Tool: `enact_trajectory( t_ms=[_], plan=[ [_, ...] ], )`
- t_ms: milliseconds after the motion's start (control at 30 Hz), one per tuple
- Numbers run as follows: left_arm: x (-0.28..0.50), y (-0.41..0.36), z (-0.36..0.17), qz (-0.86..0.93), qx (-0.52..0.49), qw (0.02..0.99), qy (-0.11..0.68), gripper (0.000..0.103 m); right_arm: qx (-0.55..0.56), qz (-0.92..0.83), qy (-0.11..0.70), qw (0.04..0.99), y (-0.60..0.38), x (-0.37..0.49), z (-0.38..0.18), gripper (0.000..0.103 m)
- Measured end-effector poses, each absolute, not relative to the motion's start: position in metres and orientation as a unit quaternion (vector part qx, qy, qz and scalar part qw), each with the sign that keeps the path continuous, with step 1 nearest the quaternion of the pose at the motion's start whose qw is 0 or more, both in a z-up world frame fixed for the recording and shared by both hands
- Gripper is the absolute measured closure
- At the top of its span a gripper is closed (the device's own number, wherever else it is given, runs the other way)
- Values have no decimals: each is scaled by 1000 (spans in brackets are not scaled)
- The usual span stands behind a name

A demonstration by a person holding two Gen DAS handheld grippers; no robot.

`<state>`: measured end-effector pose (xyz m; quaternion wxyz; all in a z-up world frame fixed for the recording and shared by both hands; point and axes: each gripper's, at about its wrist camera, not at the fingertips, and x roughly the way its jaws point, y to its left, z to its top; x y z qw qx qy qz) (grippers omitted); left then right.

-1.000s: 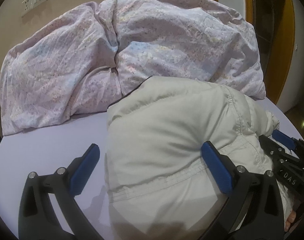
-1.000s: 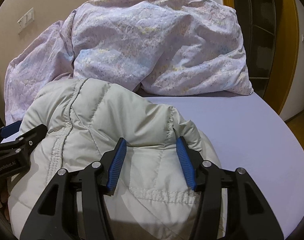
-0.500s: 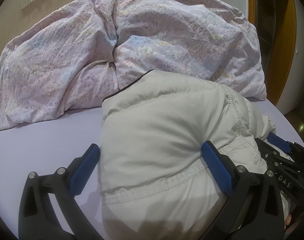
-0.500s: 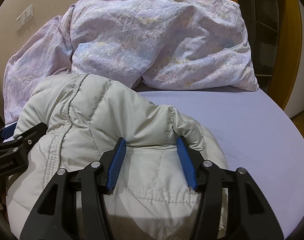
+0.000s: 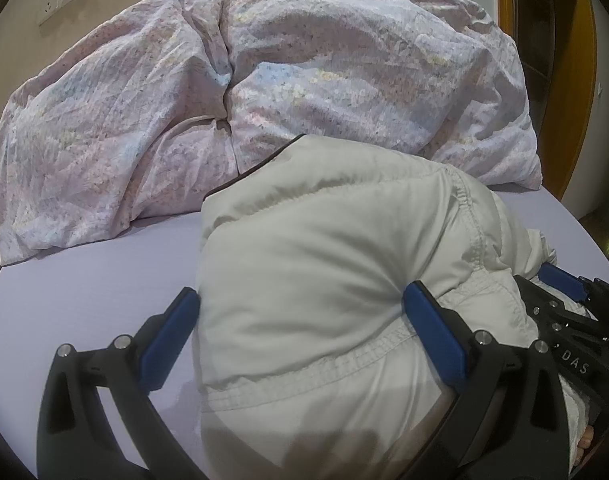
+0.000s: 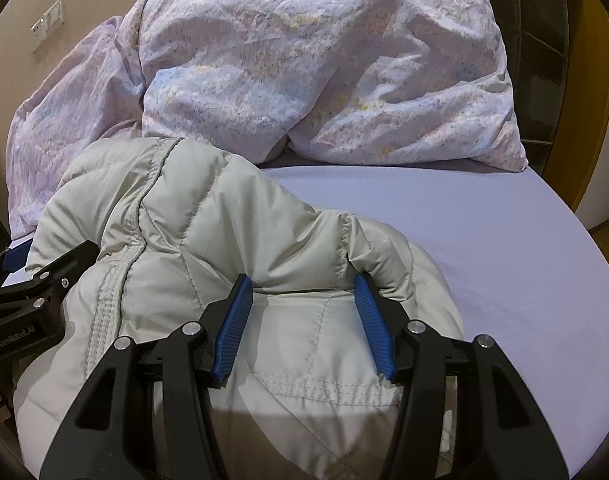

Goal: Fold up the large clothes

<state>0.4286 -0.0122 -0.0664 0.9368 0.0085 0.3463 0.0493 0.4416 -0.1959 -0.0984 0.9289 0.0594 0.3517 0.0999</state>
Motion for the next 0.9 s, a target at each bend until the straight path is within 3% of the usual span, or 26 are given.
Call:
enact_trajectory(
  t_ms=[900],
  plan=[
    [430, -12, -68, 56, 18, 938, 342, 2, 68, 103, 348, 929, -197, 442, -100, 47]
  ],
)
